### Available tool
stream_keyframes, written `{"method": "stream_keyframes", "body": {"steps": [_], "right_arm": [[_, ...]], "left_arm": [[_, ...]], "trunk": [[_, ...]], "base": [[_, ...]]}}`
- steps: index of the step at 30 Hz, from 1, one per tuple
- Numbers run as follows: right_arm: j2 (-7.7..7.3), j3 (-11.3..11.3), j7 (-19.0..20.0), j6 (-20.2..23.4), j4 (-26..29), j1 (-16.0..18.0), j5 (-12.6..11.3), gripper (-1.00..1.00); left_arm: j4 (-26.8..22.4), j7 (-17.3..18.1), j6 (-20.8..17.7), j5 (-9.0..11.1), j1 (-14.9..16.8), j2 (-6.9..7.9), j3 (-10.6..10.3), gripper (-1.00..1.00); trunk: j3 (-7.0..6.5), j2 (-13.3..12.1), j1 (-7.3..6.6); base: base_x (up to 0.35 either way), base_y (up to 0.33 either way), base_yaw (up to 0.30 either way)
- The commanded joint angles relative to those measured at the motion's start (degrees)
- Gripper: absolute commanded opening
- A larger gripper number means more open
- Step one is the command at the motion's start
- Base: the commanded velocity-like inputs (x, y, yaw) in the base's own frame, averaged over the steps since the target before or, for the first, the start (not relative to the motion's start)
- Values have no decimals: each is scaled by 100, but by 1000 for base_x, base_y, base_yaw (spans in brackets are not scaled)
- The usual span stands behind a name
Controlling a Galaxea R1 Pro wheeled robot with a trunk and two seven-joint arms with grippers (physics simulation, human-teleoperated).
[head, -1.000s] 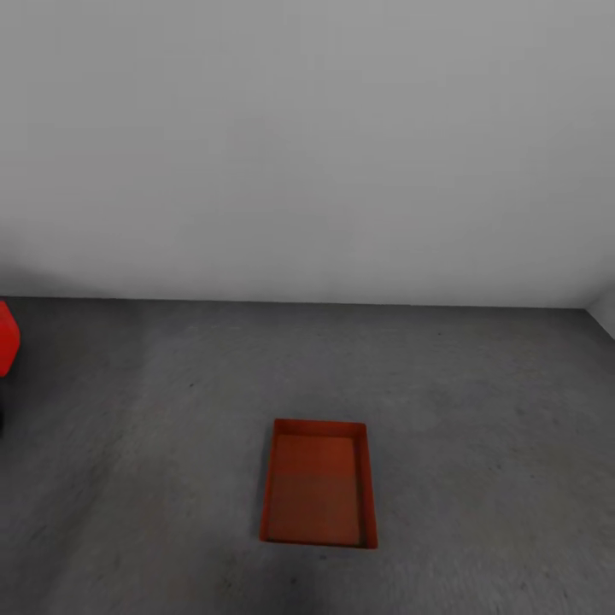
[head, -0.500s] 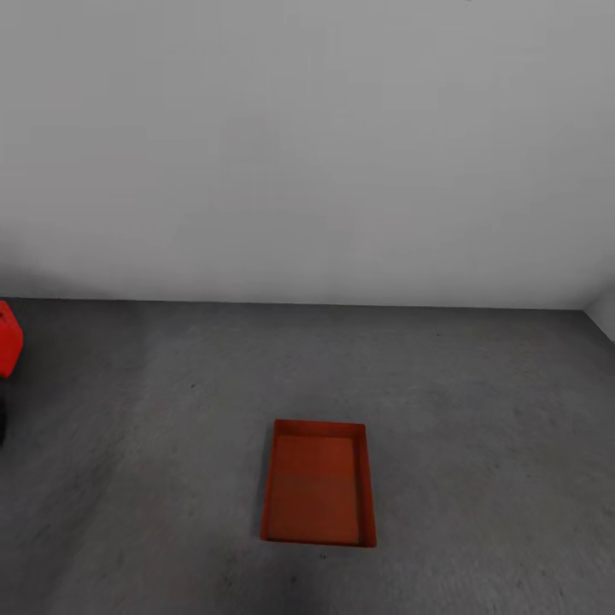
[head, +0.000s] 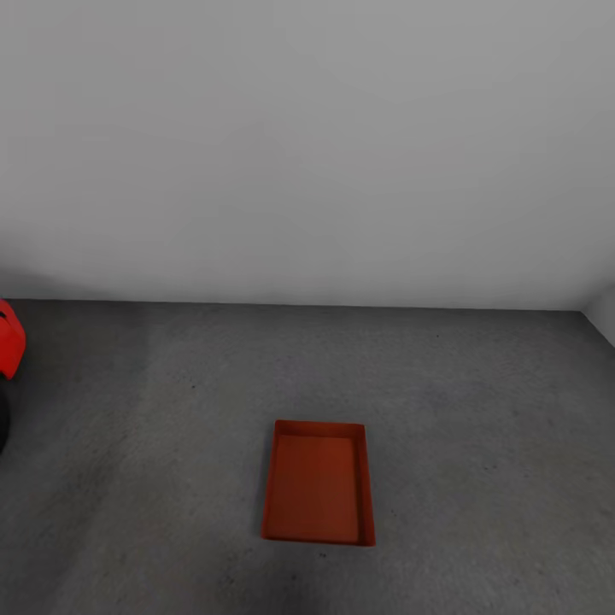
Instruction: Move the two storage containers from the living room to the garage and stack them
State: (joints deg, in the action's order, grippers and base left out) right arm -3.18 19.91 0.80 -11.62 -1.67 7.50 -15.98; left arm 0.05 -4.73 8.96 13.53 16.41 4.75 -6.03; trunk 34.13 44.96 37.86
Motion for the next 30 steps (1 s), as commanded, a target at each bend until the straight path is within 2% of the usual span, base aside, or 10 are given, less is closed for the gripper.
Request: {"method": "stream_keyframes", "body": {"steps": [1, 5, 18, 22, 30], "right_arm": [[2, 49, 8, -33, -18, 6, -54, 100], [7, 45, 8, -30, -18, 6, -59, 100], [7, 31, 35, -33, -18, 6, -115, 100], [10, 28, 25, -31, -18, 6, -125, 100], [11, -6, 16, 27, -18, 6, -140, 100]], "left_arm": [[3, -12, -16, 45, 2, -1, -52, 100], [3, -7, -113, 45, 3, -2, -53, 100], [6, -22, -194, 40, -1, -14, -56, 100], [4, -9, -340, 37, -107, -29, -56, 100], [4, -2, -546, 36, -288, -204, -49, 100]], "trunk": [[-14, -38, -22], [-86, -198, -110], [-167, -198, -110], [-204, -198, -110], [-278, -198, -110]], "base": [[0, 0, 0], [0, 0, 0], [0, 0, 0], [0, 0, 0], [0, 0, 0]]}}
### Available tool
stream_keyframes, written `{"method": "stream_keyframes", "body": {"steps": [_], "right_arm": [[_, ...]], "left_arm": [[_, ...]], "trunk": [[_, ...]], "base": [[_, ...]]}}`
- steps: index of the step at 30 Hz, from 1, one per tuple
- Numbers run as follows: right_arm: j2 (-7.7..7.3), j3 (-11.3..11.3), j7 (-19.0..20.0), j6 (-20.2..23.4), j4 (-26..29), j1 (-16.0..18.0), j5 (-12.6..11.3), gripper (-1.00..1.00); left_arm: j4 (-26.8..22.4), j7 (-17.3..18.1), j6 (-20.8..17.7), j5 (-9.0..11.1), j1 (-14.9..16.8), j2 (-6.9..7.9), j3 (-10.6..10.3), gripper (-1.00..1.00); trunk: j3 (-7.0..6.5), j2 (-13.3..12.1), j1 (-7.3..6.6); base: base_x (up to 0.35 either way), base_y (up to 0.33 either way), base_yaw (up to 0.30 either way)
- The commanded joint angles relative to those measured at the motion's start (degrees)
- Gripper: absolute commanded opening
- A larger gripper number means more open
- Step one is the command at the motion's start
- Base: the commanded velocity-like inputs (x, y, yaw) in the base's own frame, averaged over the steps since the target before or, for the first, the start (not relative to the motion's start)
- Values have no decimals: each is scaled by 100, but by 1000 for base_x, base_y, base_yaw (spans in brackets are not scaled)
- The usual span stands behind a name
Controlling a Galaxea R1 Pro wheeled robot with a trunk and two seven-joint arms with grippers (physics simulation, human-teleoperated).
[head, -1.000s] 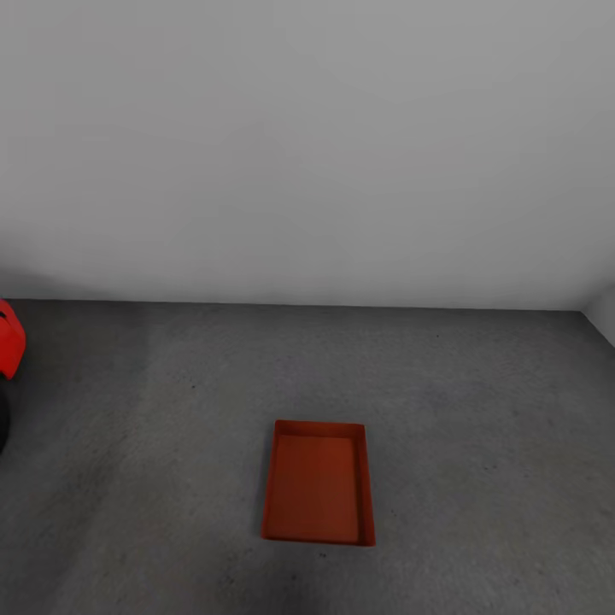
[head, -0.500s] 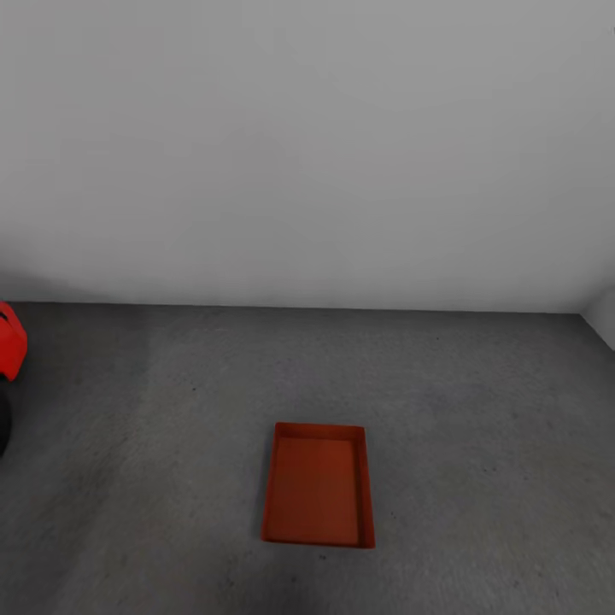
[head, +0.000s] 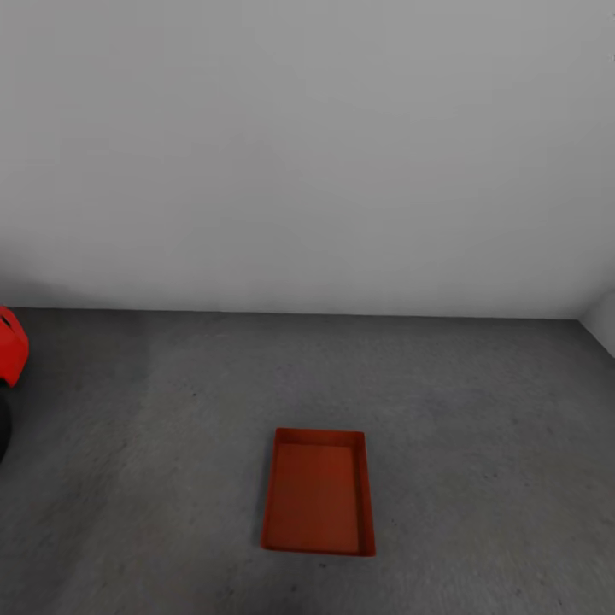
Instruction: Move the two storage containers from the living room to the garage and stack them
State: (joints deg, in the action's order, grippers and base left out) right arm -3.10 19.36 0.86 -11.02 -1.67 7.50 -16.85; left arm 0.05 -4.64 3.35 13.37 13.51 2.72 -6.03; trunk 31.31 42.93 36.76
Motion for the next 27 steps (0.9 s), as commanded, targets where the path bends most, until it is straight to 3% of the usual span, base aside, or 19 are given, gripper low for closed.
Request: {"method": "stream_keyframes", "body": {"steps": [1, 27], "right_arm": [[2, 47, 9, -29, -18, 6, -54, 100], [2, 31, 20, -52, 3, 6, -45, 100]], "left_arm": [[3, -11, 13, 52, -3, -6, -49, 100], [-54, -11, 139, -9, -33, 13, -76, 100]], "trunk": [[-5, 4, 1], [-247, 4, 1]], "base": [[0, 0, 0], [0, 0, 0]]}}
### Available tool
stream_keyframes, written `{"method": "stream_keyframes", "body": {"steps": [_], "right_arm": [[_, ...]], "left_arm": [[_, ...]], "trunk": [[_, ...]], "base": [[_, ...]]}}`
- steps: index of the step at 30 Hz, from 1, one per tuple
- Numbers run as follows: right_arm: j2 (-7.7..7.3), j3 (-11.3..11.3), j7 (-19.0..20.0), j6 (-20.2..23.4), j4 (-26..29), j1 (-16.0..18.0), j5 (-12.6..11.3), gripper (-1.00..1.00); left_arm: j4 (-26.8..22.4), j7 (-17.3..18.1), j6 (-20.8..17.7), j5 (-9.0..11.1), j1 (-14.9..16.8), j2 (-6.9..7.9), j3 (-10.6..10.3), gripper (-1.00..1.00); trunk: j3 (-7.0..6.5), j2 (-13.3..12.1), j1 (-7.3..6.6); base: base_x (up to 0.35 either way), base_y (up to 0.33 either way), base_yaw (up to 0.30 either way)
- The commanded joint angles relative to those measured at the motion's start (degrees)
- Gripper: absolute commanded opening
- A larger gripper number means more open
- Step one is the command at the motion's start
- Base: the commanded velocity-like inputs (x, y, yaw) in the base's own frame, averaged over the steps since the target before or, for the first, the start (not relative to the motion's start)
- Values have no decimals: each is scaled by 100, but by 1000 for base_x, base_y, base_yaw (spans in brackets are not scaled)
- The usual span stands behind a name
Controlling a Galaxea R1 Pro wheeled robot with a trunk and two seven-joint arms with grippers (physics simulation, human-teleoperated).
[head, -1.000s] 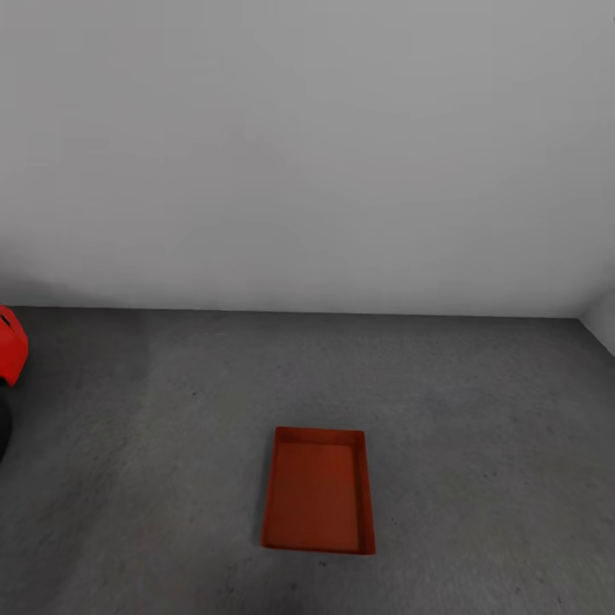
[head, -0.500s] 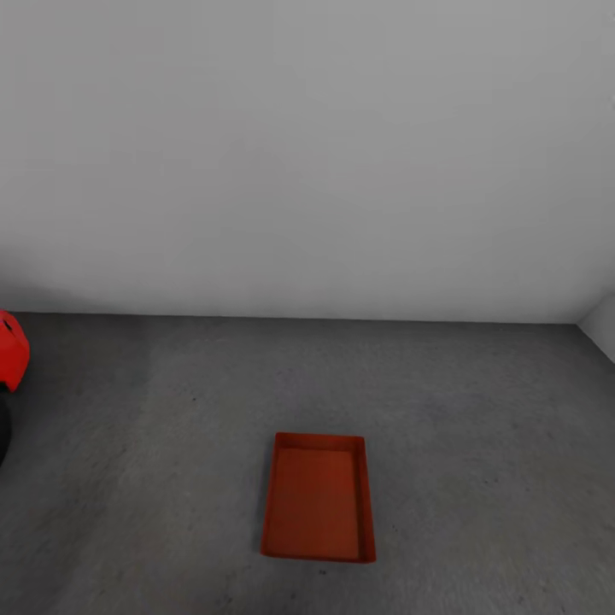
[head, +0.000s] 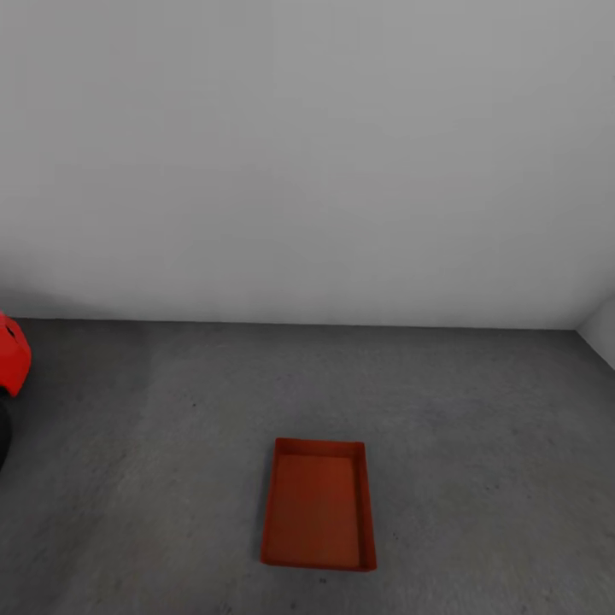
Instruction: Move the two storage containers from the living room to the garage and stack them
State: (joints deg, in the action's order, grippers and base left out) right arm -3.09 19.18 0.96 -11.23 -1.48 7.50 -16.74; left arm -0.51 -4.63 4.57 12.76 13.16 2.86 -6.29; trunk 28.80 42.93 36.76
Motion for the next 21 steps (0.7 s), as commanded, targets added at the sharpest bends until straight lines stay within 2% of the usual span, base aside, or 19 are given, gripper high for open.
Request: {"method": "stream_keyframes", "body": {"steps": [1, 21], "right_arm": [[2, 49, 10, -31, -16, 6, -54, 100], [-2, 61, 52, -46, -19, 6, -58, 100]], "left_arm": [[2, -12, 17, 52, 2, 1, -51, 100], [-1, -12, 18, 56, 2, 4, -47, 100]], "trunk": [[-5, 4, 1], [-190, 4, 1]], "base": [[0, 0, 0], [0, 0, 0]]}}
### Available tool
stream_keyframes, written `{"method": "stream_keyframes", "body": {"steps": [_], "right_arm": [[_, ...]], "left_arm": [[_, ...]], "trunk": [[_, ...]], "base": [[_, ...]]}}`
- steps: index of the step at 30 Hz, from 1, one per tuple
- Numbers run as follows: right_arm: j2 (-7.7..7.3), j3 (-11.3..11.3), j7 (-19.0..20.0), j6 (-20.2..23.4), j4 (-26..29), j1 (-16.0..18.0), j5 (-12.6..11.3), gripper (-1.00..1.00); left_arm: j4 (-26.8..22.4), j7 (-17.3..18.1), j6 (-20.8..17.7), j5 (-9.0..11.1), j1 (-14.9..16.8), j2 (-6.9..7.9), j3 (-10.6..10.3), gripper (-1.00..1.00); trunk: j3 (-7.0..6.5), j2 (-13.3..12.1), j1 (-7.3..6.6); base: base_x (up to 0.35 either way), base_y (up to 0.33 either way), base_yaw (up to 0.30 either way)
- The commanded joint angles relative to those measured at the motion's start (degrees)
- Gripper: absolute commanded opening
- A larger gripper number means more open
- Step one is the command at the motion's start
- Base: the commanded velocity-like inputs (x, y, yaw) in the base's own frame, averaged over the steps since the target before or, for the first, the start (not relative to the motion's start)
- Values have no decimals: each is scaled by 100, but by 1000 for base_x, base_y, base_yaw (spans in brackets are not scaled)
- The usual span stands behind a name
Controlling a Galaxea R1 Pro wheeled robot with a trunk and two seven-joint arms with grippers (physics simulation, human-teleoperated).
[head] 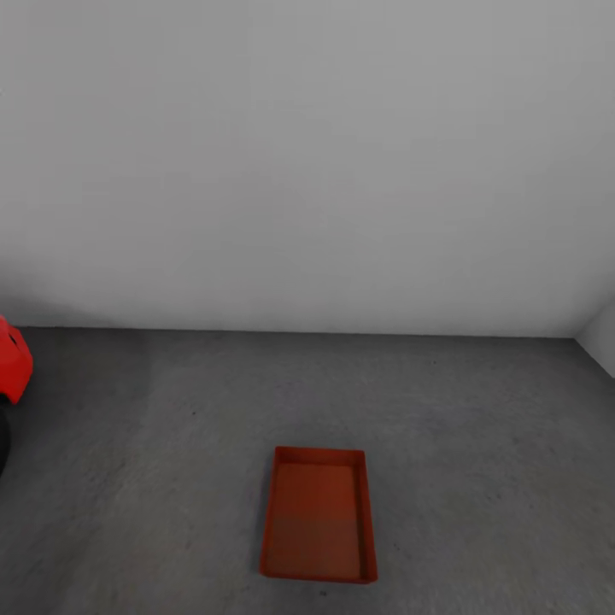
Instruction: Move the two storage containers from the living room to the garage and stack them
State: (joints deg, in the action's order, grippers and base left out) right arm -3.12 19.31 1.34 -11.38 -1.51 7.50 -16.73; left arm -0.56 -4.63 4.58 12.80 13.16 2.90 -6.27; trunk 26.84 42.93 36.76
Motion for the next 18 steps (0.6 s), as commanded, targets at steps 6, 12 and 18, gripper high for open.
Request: {"method": "stream_keyframes", "body": {"steps": [6, 12, 18], "right_arm": [[-3, 38, -17, -18, -14, 6, -60, 100], [-3, 40, -28, -20, -16, 6, -62, 100], [-3, 46, -30, -39, -15, 6, -59, 100]], "left_arm": [[3, -12, 17, 52, 3, 0, -50, 100], [3, -12, 17, 49, 3, 0, -49, 100], [3, -12, 17, 47, 3, 0, -49, 100]], "trunk": [[-51, 4, 1], [-106, 4, 1], [-162, 4, 1]], "base": [[0, 0, 0], [0, 0, 0], [0, 0, 0]]}}
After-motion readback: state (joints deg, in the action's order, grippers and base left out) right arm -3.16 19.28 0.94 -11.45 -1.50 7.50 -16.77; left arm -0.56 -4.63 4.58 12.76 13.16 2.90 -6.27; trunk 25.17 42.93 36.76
